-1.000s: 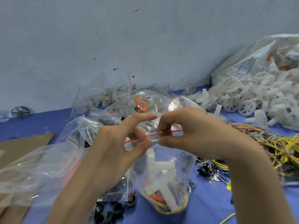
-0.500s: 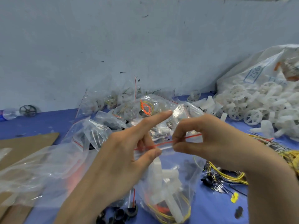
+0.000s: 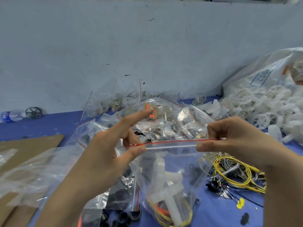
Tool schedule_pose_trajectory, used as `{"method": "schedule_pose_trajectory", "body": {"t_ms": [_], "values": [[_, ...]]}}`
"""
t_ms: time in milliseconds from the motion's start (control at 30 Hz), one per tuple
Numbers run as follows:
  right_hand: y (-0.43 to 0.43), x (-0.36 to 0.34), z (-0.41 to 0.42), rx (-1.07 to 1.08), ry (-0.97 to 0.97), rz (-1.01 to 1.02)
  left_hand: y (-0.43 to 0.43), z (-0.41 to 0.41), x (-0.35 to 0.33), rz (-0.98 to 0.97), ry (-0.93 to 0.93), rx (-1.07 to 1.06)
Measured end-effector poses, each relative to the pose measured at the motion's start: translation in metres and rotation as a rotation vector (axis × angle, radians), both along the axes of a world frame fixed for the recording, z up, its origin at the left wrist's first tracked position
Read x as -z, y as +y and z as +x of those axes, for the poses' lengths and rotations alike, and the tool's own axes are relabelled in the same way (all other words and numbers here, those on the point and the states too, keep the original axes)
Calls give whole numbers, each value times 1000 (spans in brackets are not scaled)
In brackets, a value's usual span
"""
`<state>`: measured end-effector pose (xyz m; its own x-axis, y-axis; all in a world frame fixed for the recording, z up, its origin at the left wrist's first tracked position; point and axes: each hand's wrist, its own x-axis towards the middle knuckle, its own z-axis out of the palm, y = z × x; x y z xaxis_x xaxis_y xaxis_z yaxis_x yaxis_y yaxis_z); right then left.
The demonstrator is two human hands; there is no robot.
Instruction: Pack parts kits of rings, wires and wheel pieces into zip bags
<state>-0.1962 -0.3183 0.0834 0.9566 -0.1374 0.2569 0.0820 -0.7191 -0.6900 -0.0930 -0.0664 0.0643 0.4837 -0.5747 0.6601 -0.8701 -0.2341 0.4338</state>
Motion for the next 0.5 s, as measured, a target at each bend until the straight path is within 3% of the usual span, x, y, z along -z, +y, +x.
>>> {"method": "schedule_pose_trajectory", "body": {"t_ms": [233, 367, 500], "values": [[4, -2, -2, -91, -67, 49, 12, 8, -2, -107, 244, 92], [3, 0, 0, -214, -162, 125, 21, 8, -5, -166, 295, 137], [2, 13, 18, -310, 4, 237, 20, 10, -1, -80, 398, 135]]}}
